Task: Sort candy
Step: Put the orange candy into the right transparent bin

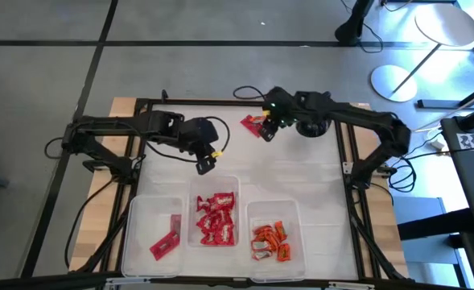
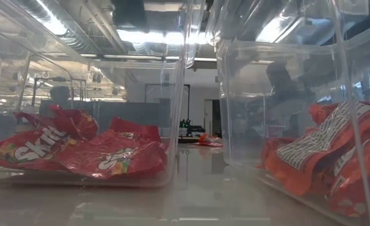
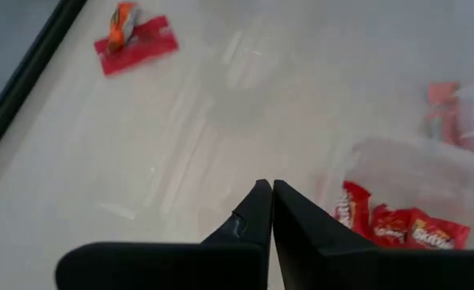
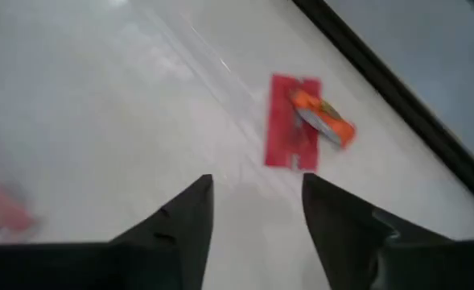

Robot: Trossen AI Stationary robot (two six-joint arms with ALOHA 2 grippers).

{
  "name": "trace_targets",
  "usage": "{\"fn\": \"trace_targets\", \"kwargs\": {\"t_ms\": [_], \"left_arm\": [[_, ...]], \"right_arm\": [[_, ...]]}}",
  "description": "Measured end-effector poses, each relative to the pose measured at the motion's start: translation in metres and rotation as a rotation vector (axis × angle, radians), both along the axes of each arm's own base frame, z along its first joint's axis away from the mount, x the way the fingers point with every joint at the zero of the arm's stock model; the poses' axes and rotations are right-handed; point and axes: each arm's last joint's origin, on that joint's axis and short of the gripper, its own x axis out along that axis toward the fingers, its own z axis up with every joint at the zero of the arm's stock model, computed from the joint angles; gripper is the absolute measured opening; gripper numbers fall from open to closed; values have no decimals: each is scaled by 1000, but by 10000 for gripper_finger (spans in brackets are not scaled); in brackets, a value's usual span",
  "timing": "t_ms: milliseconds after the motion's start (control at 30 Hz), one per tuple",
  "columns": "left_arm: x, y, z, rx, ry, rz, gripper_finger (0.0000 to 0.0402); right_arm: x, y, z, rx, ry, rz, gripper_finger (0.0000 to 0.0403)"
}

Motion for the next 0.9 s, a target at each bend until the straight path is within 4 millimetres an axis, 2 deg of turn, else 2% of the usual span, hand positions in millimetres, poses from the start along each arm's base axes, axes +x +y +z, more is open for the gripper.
{"fn": "trace_targets", "kwargs": {"t_ms": [200,433,567,700,800,900], "left_arm": [[-17,3,-22,-26,0,55,2],[-20,2,-45,-39,-55,70,3],[-17,2,-57,-34,-75,49,3],[-19,2,-65,-39,-47,56,4],[-20,0,-71,-44,-28,55,1],[-21,-1,-77,-37,-11,40,4]], "right_arm": [[-1,-21,-9,71,132,-88,232],[-7,-44,-10,97,100,-124,286],[4,-57,-31,159,108,-191,313],[11,-43,-49,283,198,-198,324],[15,-23,-57,281,261,-147,322],[18,-16,-64,279,258,-115,306]]}}
